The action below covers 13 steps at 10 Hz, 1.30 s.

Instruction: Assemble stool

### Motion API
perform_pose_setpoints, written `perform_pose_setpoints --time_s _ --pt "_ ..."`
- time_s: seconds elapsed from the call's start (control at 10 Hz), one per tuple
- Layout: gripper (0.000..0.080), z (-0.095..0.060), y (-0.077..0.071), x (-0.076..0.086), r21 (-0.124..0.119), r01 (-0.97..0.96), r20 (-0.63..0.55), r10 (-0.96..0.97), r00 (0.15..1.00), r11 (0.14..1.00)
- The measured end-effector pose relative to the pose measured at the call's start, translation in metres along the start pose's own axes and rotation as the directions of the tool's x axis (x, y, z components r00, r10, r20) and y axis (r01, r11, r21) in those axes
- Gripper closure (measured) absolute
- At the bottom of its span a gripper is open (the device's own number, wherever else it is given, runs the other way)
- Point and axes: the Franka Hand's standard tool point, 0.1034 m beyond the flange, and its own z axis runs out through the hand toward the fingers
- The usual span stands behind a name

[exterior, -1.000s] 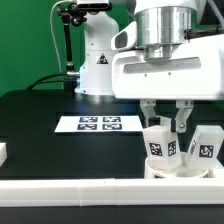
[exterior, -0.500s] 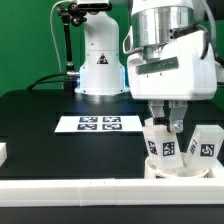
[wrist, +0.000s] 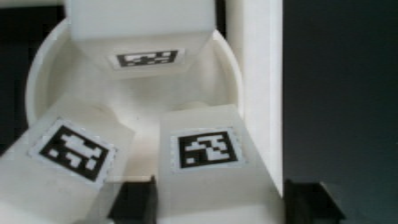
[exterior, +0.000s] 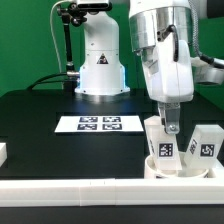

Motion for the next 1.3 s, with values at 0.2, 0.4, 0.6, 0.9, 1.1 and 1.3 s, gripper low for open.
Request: perform_pose_setpoints --time_s 0.2,0.4,0.6,0.9,1.1,1.3 --pt "0.0459 0.000 0.001 0.000 -0.004 -0.108 0.002 0.108 0.994 0.994" --pt "0.0358 0.000 0.001 0.000 -0.004 -0.110 0.002 0.110 0.994 0.994" --pt "0.0222 -0.005 -0.001 -0.001 -0.009 -0.052 0.008 0.052 0.999 0.999" --pt "0.0153 -0.022 -0.009 -0.001 0.013 0.030 0.025 -0.031 0.999 0.999" --pt "0.0151 -0.020 -0.007 -0.001 0.011 0.139 0.020 -0.139 0.990 0.990" --pt "0.0151 -0.017 -0.004 -0.001 -0.007 0.366 0.005 -0.366 0.930 0.930"
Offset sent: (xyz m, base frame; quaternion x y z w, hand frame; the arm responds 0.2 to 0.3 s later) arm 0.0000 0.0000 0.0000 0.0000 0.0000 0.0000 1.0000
